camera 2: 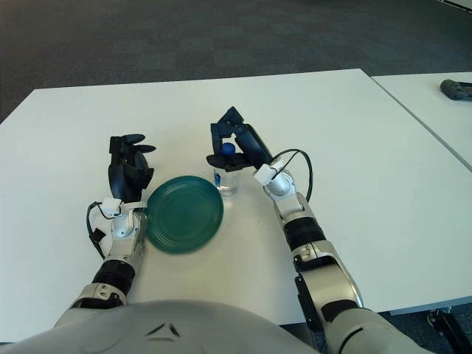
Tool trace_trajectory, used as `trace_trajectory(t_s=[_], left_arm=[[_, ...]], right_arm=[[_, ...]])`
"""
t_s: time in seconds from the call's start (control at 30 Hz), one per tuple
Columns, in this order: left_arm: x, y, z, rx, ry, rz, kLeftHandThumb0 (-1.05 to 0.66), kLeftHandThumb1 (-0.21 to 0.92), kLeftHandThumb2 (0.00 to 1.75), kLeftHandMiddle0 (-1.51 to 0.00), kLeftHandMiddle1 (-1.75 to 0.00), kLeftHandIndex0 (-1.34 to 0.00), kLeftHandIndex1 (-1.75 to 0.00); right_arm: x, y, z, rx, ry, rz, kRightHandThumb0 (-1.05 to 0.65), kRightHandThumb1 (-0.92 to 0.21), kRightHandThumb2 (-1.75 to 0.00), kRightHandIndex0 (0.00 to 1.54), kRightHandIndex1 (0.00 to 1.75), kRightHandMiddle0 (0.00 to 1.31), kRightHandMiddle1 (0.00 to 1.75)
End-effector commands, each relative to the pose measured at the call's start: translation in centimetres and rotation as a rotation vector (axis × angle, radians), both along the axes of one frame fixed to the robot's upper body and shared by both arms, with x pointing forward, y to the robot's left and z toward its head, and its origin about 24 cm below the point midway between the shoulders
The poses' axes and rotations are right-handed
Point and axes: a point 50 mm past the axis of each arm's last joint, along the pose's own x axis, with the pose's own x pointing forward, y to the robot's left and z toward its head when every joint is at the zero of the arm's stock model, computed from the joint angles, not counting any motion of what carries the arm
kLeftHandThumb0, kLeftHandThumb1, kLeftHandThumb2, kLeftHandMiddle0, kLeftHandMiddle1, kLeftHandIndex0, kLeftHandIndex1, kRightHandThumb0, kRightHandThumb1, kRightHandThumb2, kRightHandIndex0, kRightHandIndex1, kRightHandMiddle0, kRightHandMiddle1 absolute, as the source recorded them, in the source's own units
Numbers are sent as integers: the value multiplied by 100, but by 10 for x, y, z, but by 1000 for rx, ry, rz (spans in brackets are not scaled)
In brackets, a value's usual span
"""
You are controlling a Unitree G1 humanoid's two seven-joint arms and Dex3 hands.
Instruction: Put the bottle into the plate.
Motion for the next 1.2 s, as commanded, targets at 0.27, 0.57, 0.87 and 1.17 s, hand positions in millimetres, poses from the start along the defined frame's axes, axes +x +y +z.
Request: trace_trajectory(t_s=[0.27,0.57,0.87,1.17], left_arm=[[-10,-17,-20,-94,95,-1,-97,92,68,-25,-169,-24,-152],[-9,-17,-20,-101,85,-14,-95,92,67,-29,-165,-24,-149],[-7,-17,-21,-107,85,-20,-97,92,68,-30,-164,-25,-148],[-7,-17,-21,-105,79,-19,-96,92,67,-29,-162,-25,-148]], right_arm=[[1,2,15,74,11,50,-46,-88,-57,130,175,104,175],[0,1,14,81,36,67,-43,-83,-63,129,175,103,175],[0,0,13,75,54,74,-41,-79,-68,130,175,103,175],[0,0,14,61,54,72,-43,-78,-70,130,175,103,175]])
